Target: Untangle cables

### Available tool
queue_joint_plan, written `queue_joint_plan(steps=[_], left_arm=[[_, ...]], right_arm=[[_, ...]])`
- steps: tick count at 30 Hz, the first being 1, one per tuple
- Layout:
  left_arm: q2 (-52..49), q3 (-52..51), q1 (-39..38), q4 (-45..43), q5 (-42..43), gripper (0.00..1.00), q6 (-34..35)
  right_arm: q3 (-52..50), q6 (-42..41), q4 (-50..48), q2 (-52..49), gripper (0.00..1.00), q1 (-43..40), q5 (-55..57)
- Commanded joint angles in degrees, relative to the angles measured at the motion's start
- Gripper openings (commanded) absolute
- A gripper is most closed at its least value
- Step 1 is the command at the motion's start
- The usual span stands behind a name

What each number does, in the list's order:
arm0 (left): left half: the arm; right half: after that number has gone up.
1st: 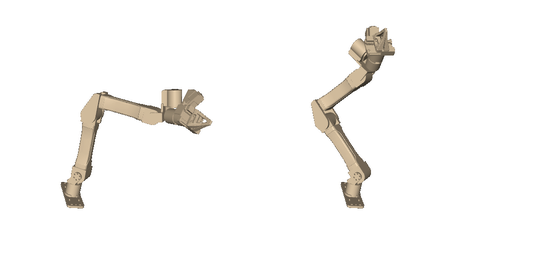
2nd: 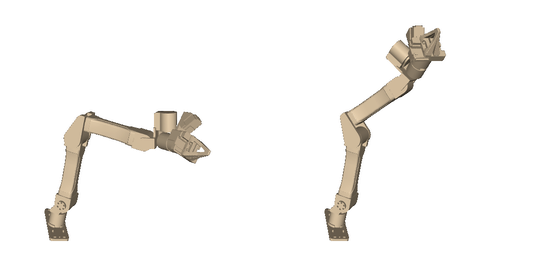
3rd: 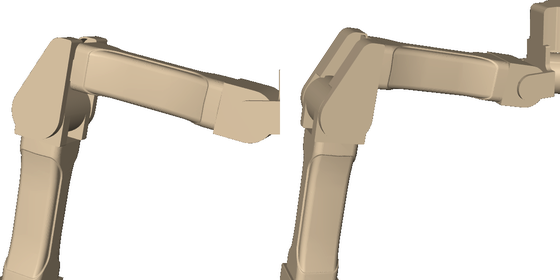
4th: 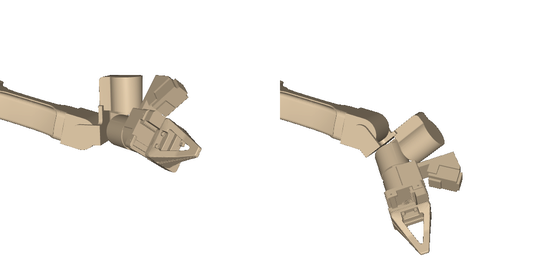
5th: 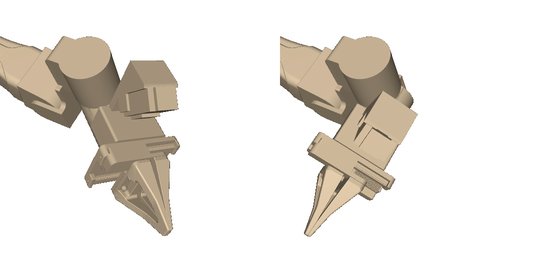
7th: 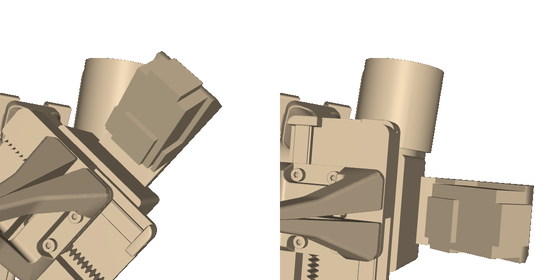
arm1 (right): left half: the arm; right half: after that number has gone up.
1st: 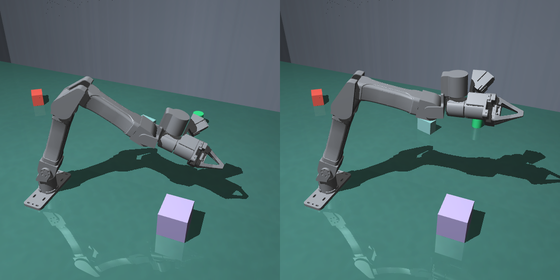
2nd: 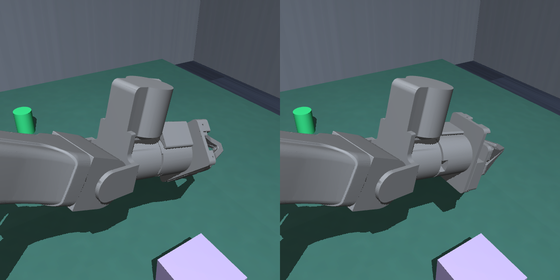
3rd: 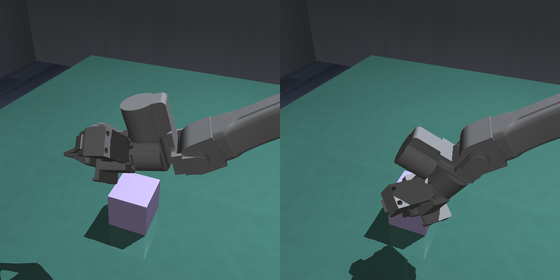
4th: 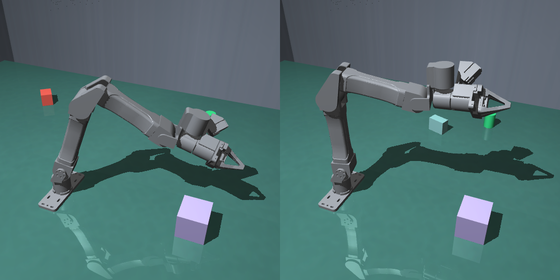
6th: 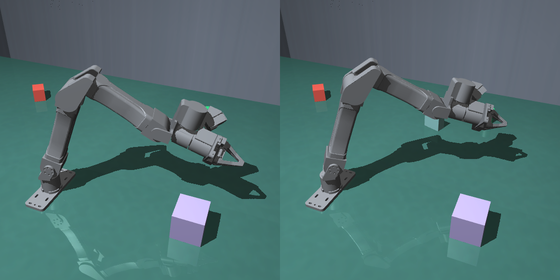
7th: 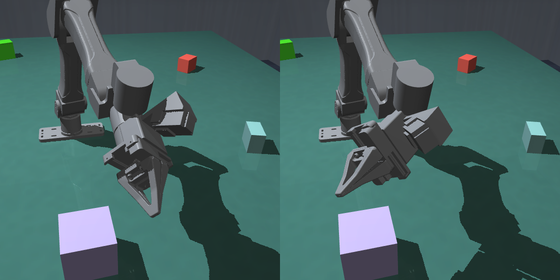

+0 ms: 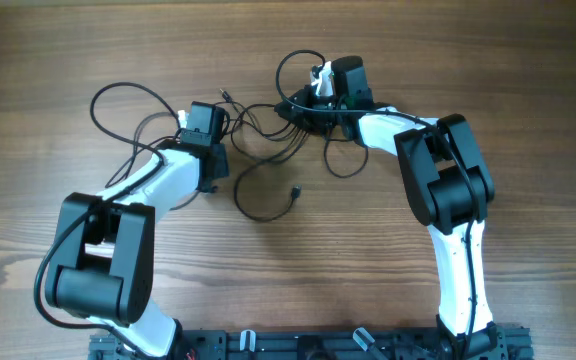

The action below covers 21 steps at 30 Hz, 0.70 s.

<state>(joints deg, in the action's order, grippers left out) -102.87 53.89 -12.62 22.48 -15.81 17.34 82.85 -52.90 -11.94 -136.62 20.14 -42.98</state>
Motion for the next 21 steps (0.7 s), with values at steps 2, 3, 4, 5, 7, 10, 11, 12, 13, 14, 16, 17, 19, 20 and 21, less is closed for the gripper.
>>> queue_joint_plan(steps=[2,3,4,5,7,10,11,12,13,14,16,17,19,20,21], left_arm=[[-3.3,-3.0,5.8,1.1,-9.5,0.04,4.2],[-3.3,-3.0,7.1,0.3,-9.4,0.04,4.2],[-3.3,-3.0,9.2,-1.0,-9.4,0.04,4.2],[-3.3,-3.0,10.9,-2.6,-9.3,0.04,4.2],[-3.3,-3.0,14.1,-6.6,-9.3,0.04,3.9],[-3.3,-3.0,17.7,-14.2,-6.6,0.04,2.6],[-3.3,-3.0,18.8,-16.8,-4.7,0.04,1.9],[-3.4,-3.0,20.2,-20.3,-2.5,0.04,1.1],[-3.6,-3.0,21.5,-23.8,-1.2,0.04,0.9],[-4.0,-3.0,22.9,-26.7,-1.1,0.04,0.9],[-5.6,-3.0,24.9,-31.2,-0.2,0.04,0.9],[-6.6,-3.0,25.8,-33.3,1.5,0.04,0.9],[-9.3,-3.0,27.9,-38.0,7.3,0.04,0.9],[-10.7,-3.0,28.7,-40.3,9.6,0.04,0.9],[-12.9,-2.9,29.6,-43.0,11.6,0.04,0.9]], right_arm=[[-2.5,-0.2,1.5,-4.5,0.20,-0.6,7.0],[-2.5,-0.2,1.4,-4.5,0.20,-0.6,7.0],[-2.5,-0.2,1.4,-4.5,0.20,-0.6,7.0],[-2.5,-0.2,1.4,-4.5,0.20,-0.6,7.0],[-2.5,-0.2,1.5,-4.5,0.20,-0.6,7.0],[-2.5,-0.2,1.5,-4.5,0.20,-0.6,7.0],[-2.5,-0.2,1.4,-4.5,0.20,-0.6,7.0],[-2.5,-0.2,1.4,-4.5,0.20,-0.6,7.0],[-2.5,-0.2,1.4,-4.5,0.20,-0.6,7.0],[-2.5,-0.2,1.4,-4.5,0.20,-0.6,7.0],[-2.5,-0.2,1.4,-4.5,0.20,-0.6,7.0],[-2.5,-0.2,1.2,-4.5,0.20,-0.6,7.0],[-2.5,-0.3,1.2,-4.5,0.20,-0.6,7.0],[-2.5,-0.3,0.9,-4.5,0.20,-0.6,7.0],[-2.5,-0.3,0.7,-4.5,0.20,-0.6,7.0]])
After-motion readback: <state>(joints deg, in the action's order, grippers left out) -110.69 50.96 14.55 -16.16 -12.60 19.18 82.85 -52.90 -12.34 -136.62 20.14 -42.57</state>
